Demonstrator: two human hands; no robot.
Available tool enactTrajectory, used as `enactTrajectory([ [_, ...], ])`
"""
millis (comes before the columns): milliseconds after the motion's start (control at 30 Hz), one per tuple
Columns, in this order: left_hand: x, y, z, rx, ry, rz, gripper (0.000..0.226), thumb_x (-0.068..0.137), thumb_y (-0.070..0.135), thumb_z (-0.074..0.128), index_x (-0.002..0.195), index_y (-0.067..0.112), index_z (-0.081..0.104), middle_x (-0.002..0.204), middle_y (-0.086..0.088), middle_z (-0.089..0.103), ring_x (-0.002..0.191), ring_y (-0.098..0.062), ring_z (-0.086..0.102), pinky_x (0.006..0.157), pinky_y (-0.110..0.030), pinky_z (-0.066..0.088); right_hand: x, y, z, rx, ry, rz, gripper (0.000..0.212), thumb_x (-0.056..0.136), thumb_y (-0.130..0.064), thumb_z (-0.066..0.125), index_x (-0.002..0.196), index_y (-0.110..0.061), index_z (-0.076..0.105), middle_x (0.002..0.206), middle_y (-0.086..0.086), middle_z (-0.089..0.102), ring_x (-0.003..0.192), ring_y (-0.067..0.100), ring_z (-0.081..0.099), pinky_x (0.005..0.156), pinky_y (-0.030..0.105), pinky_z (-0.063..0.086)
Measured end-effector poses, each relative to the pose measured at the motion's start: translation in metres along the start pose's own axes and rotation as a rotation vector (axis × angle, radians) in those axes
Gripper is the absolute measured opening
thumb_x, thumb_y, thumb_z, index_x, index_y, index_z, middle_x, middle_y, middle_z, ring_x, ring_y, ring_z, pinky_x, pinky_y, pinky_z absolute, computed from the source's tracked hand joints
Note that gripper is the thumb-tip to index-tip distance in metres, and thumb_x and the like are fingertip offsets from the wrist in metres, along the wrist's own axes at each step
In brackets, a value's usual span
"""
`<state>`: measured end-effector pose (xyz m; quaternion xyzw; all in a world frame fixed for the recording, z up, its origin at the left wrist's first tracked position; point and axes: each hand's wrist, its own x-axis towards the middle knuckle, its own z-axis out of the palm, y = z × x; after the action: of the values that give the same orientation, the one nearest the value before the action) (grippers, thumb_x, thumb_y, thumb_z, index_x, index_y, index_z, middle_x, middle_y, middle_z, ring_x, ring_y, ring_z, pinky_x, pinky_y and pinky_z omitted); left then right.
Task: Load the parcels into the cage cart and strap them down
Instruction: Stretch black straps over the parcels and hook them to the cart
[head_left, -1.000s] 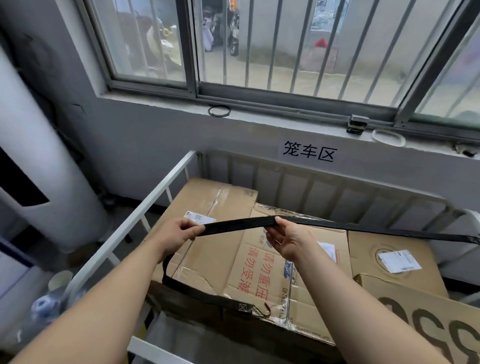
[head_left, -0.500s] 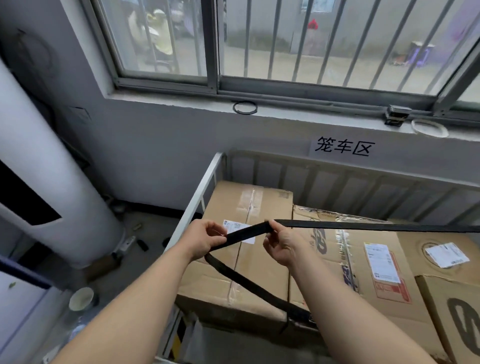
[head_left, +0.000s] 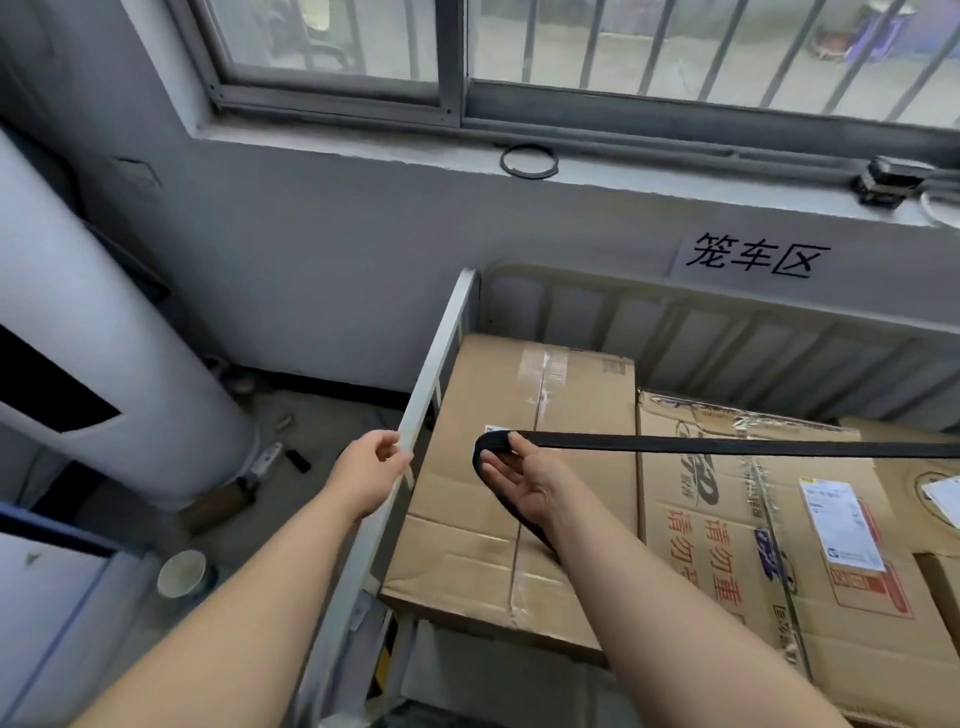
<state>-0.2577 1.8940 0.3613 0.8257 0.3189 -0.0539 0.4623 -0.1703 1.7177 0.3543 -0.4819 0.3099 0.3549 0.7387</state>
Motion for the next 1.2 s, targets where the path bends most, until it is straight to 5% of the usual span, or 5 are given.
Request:
enactTrajectory([
  [333, 0.067, -0.032, 0.005, -0.126, -0.109, -0.126, 0.052, 0.100, 0.034, 0.047, 0.146, 0.010, 0.039, 0.147, -0.004, 0.044, 0.132, -0.017, 0.044, 0.098, -0.021, 0.031, 0.089, 0.013, 0.052, -0.049, -0.013, 0.078, 0.023, 0.101, -0.012, 0.044, 0.115, 0.004, 0.053, 0.109, 0.026, 0.062, 0.104, 0.037, 0.060, 0.098, 0.047, 0.047],
  [467, 0.090, -0.034, 0.011, -0.102, -0.144, -0.120, 0.043, 0.102, 0.032, 0.043, 0.139, 0.012, 0.048, 0.140, -0.003, 0.051, 0.127, -0.015, 0.047, 0.093, -0.016, 0.033, 0.110, 0.021, 0.071, -0.051, -0.070, 0.154, 0.034, 0.105, -0.015, 0.030, 0.123, 0.007, 0.046, 0.125, 0.026, 0.056, 0.115, 0.039, 0.055, 0.097, 0.047, 0.043],
  [600, 0.103, -0.038, 0.018, -0.150, -0.172, -0.116, 0.021, 0.104, 0.026, 0.039, 0.111, 0.025, 0.058, 0.101, 0.010, 0.062, 0.086, 0.001, 0.055, 0.062, 0.002, 0.037, 0.127, 0.026, 0.079, -0.034, -0.110, 0.223, 0.042, 0.106, -0.018, 0.023, 0.135, 0.009, 0.037, 0.128, 0.026, 0.052, 0.119, 0.043, 0.054, 0.091, 0.051, 0.046],
  [800, 0.111, -0.048, 0.018, -0.093, -0.236, -0.137, 0.043, 0.100, 0.047, 0.036, 0.122, 0.017, 0.059, 0.117, -0.001, 0.063, 0.104, -0.014, 0.057, 0.089, -0.030, 0.043, 0.136, 0.026, 0.083, -0.086, -0.118, 0.245, 0.034, 0.105, -0.016, 0.026, 0.126, 0.005, 0.043, 0.106, 0.025, 0.059, 0.101, 0.041, 0.062, 0.078, 0.047, 0.052],
  [1200, 0.097, -0.057, 0.009, 0.330, -0.207, -0.086, 0.059, 0.099, 0.057, 0.022, 0.072, 0.011, 0.047, 0.077, -0.009, 0.057, 0.072, -0.022, 0.051, 0.062, -0.031, 0.035, 0.118, 0.029, 0.065, -0.318, -0.037, 0.228, 0.028, 0.102, -0.018, 0.040, 0.082, -0.015, 0.059, 0.081, 0.006, 0.063, 0.078, 0.019, 0.058, 0.065, 0.028, 0.043],
])
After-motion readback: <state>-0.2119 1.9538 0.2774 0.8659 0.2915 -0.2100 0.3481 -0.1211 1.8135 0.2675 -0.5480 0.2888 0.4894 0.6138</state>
